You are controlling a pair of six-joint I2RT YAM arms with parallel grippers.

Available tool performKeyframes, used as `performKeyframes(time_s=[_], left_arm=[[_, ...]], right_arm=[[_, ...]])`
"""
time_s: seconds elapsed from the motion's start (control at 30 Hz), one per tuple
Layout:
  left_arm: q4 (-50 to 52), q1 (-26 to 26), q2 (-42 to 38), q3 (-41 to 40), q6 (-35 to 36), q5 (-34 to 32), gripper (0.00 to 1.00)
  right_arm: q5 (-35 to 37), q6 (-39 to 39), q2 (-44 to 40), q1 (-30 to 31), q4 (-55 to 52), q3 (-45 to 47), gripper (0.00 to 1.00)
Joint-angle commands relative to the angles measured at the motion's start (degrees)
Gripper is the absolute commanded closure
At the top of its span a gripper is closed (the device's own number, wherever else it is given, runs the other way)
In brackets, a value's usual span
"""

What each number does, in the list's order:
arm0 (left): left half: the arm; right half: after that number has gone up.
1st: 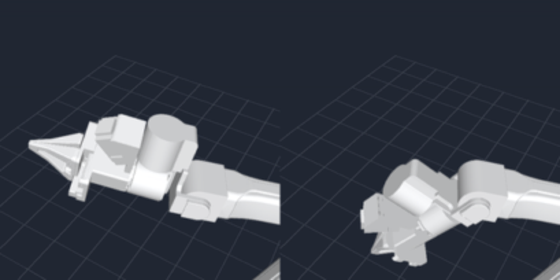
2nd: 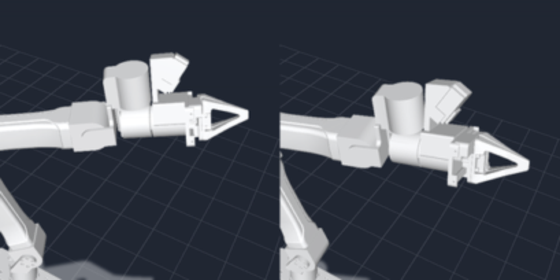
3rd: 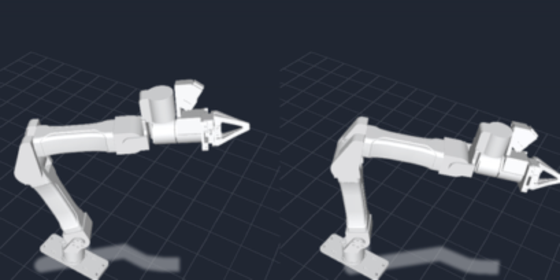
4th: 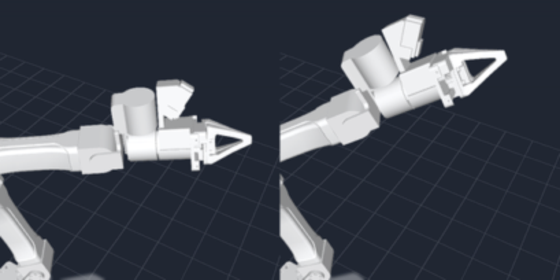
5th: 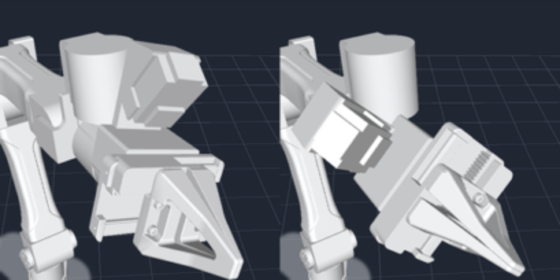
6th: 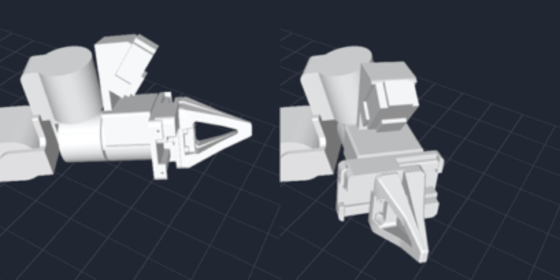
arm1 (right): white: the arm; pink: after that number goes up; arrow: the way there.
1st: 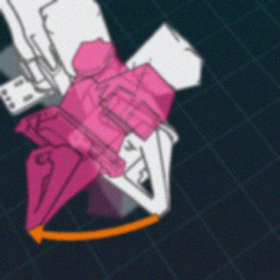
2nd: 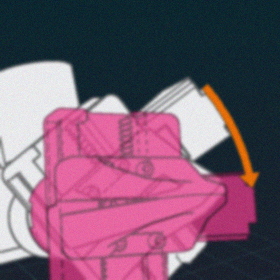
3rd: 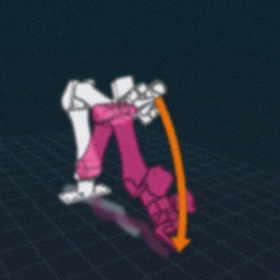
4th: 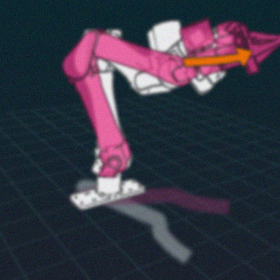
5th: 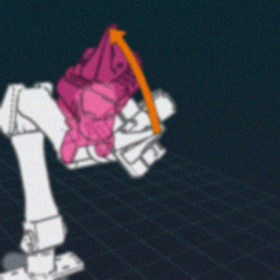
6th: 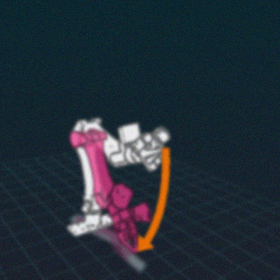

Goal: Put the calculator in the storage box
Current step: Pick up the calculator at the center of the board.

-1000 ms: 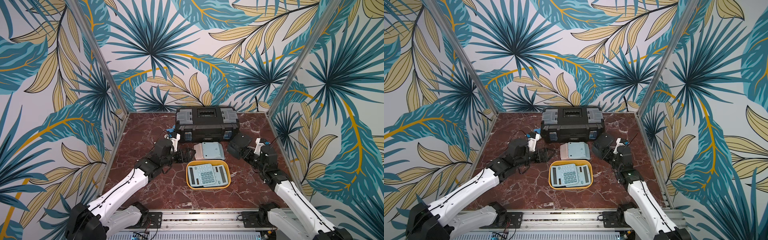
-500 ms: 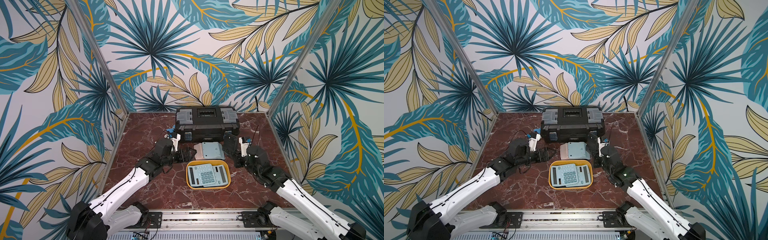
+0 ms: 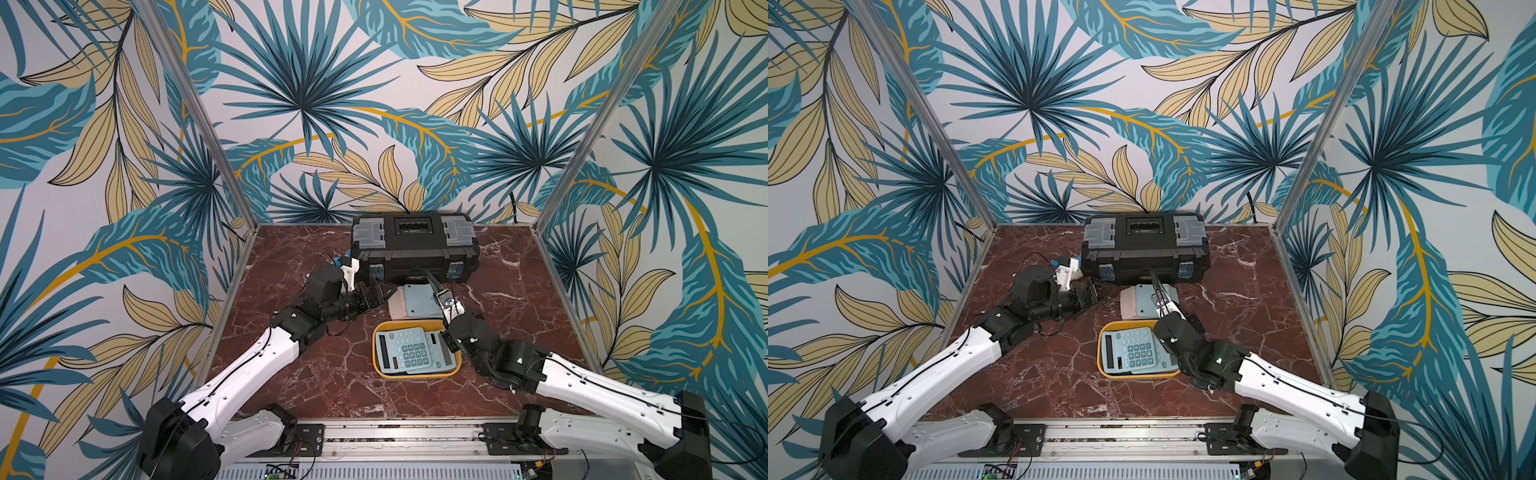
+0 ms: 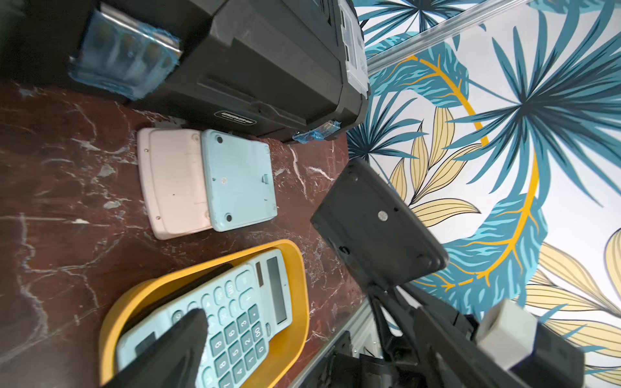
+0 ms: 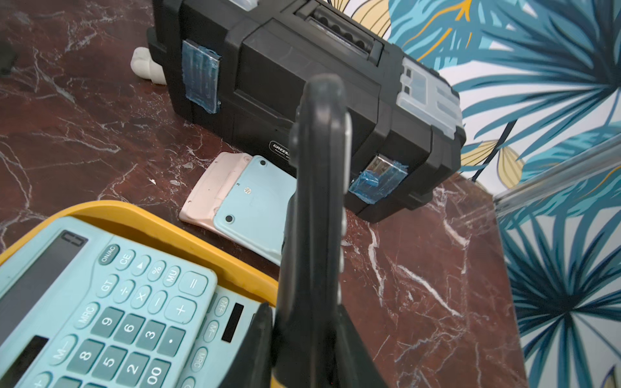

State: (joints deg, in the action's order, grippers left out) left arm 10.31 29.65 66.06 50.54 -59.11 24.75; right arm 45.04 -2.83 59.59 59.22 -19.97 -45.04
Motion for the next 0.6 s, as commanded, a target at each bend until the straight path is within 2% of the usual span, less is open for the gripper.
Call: performKeyframes(time_s=[0.0, 0.2, 0.5, 0.57], left_arm=[[-1.4, -0.4, 1.4, 3.4, -7.6, 3.5, 0.0], [-0.3, -0.3, 2.9, 3.0, -15.3, 4.9, 0.0], [3.3, -0.4, 3.0, 3.2, -18.5, 4.7, 0.0], [3.5, -0.4, 3.3, 3.2, -18.7, 5.2, 0.03]], right_arm=[[11.2, 5.6, 2.0, 3.8, 4.9, -1.4, 0.81], [15.7, 10.9, 6.1, 8.3, 10.6, -1.7, 0.81], [21.0, 20.3, 14.8, 13.1, 17.2, -2.8, 0.81], [21.9, 22.2, 16.1, 13.8, 18.9, -2.8, 0.81]])
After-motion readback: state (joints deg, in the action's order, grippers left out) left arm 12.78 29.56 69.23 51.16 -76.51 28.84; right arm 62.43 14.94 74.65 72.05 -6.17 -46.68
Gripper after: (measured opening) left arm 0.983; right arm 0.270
